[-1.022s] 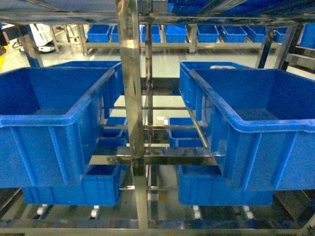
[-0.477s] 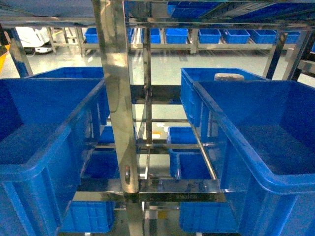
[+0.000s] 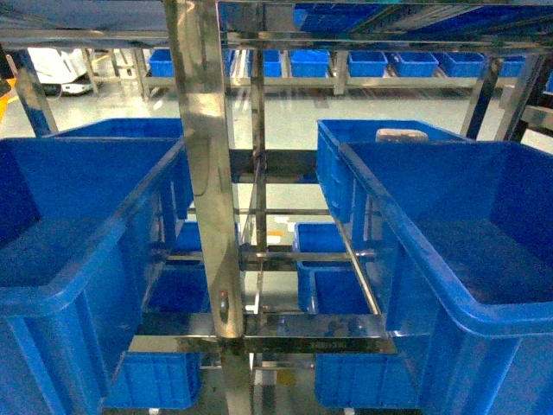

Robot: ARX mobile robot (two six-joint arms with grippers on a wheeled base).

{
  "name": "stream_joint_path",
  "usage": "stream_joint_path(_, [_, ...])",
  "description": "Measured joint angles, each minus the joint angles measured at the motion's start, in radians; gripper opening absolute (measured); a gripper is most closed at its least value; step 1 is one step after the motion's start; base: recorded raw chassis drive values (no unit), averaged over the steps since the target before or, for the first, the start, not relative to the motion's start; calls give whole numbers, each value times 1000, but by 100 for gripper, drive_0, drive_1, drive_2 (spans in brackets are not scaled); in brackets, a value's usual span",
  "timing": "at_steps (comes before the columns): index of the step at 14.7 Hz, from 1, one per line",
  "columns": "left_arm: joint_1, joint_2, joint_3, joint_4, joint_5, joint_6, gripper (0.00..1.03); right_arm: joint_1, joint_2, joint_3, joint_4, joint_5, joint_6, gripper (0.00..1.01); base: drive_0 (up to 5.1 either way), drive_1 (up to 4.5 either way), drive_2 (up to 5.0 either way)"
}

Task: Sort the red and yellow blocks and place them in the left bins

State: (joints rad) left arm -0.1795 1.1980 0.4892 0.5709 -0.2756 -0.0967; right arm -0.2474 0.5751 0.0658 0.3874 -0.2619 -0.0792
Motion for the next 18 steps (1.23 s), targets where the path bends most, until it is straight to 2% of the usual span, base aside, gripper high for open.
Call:
stream_joint_path(3, [0, 0, 0, -1, 0, 0, 28, -8, 154, 18, 116, -7, -3, 27, 0, 0, 0])
stream_joint_path(5, [0, 0, 0, 0, 0, 0, 28, 7, 267, 53, 195, -5, -5, 27, 0, 0, 0])
stream_joint_path(9, [0, 0, 0, -1, 0, 0, 28, 44, 562, 154, 355, 23, -7, 27, 0, 0, 0])
stream_joint_path(11, [0, 0, 0, 0, 0, 0, 28, 65, 724, 244, 409, 47, -7, 27, 0, 0, 0])
stream_joint_path(15, [0, 0, 0, -1, 0, 0, 28, 88, 958, 418, 396, 81, -8, 27, 0, 0, 0])
stream_joint_path(18, [0, 0, 0, 0, 0, 0, 28, 111, 1103, 545, 335, 108, -17, 27, 0, 0, 0])
